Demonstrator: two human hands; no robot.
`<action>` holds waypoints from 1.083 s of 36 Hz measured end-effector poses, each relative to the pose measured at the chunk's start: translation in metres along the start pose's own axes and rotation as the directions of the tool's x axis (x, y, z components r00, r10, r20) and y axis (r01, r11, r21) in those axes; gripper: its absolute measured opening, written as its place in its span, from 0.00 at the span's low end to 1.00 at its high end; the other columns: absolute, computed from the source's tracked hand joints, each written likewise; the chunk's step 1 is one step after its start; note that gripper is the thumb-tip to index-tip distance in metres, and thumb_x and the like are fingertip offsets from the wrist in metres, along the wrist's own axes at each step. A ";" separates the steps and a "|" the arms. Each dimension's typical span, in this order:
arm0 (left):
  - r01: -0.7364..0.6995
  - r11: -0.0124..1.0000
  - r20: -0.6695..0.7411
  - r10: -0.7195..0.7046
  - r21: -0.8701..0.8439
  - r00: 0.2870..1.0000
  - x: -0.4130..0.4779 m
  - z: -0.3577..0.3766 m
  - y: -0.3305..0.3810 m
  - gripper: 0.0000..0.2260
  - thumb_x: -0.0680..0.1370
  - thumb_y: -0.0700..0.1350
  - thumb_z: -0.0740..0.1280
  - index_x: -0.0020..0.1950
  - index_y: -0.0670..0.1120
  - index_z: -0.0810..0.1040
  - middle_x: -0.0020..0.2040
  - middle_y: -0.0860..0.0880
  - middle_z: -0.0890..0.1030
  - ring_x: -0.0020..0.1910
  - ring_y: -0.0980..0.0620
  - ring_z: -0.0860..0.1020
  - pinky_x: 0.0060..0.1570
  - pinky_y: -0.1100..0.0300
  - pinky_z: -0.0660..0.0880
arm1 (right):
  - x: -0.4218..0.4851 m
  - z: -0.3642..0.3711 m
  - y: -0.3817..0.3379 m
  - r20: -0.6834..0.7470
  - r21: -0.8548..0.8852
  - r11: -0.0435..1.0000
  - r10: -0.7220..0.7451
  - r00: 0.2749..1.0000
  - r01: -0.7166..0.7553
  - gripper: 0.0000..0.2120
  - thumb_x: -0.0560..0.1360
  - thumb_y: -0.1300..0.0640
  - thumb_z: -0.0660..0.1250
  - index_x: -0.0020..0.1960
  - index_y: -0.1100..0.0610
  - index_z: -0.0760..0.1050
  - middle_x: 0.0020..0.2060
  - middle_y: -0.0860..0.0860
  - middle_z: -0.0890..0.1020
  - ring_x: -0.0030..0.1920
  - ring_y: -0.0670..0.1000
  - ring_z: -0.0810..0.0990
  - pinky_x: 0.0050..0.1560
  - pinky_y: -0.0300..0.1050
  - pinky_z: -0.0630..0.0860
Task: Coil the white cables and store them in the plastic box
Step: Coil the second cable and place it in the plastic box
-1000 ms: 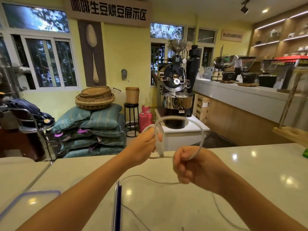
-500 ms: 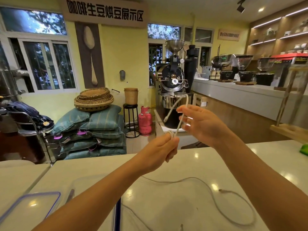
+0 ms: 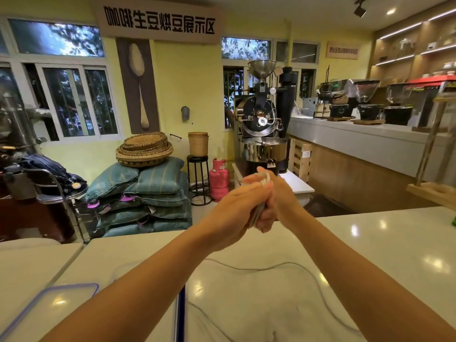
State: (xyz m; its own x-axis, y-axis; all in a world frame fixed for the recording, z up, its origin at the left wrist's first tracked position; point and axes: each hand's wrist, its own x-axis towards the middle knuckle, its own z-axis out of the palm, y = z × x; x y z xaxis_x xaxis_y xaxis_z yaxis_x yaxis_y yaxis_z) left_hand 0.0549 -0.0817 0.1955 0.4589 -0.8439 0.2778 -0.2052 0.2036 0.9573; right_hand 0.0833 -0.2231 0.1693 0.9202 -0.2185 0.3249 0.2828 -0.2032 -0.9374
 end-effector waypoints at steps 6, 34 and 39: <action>-0.059 0.983 -0.128 0.037 -0.172 0.991 0.013 -0.023 0.003 0.17 0.79 0.47 0.51 0.33 0.46 0.70 0.23 0.54 0.71 0.23 0.58 0.69 0.25 0.66 0.70 | -0.022 0.030 0.023 0.103 0.013 1.000 -0.008 0.995 0.006 0.06 0.73 0.59 0.58 0.41 0.55 0.73 0.37 0.45 0.76 0.38 0.39 0.76 0.38 0.32 0.72; 0.043 0.957 -0.167 0.006 0.287 0.986 0.003 -0.050 -0.019 0.16 0.80 0.47 0.50 0.38 0.44 0.71 0.28 0.55 0.76 0.29 0.58 0.71 0.36 0.61 0.66 | -0.035 0.001 -0.063 0.273 0.110 0.978 -0.203 0.940 0.179 0.10 0.73 0.60 0.62 0.34 0.55 0.75 0.22 0.44 0.77 0.25 0.39 0.73 0.28 0.28 0.71; 0.041 0.995 -0.096 -0.032 0.093 0.995 -0.002 -0.041 -0.014 0.14 0.77 0.49 0.52 0.37 0.45 0.70 0.27 0.55 0.74 0.28 0.57 0.70 0.34 0.63 0.68 | -0.023 -0.001 -0.061 0.226 0.291 0.956 -0.108 0.968 0.038 0.13 0.75 0.62 0.58 0.34 0.57 0.75 0.26 0.51 0.72 0.29 0.46 0.68 0.27 0.31 0.70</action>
State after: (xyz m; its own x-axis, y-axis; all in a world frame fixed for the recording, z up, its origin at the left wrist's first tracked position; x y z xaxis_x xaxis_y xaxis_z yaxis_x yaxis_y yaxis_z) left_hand 0.0924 -0.0622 0.1842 0.5464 -0.7981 0.2538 -0.2656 0.1223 0.9563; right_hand 0.0442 -0.2069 0.2196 0.9216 0.0258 0.3872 0.3844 0.0750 -0.9201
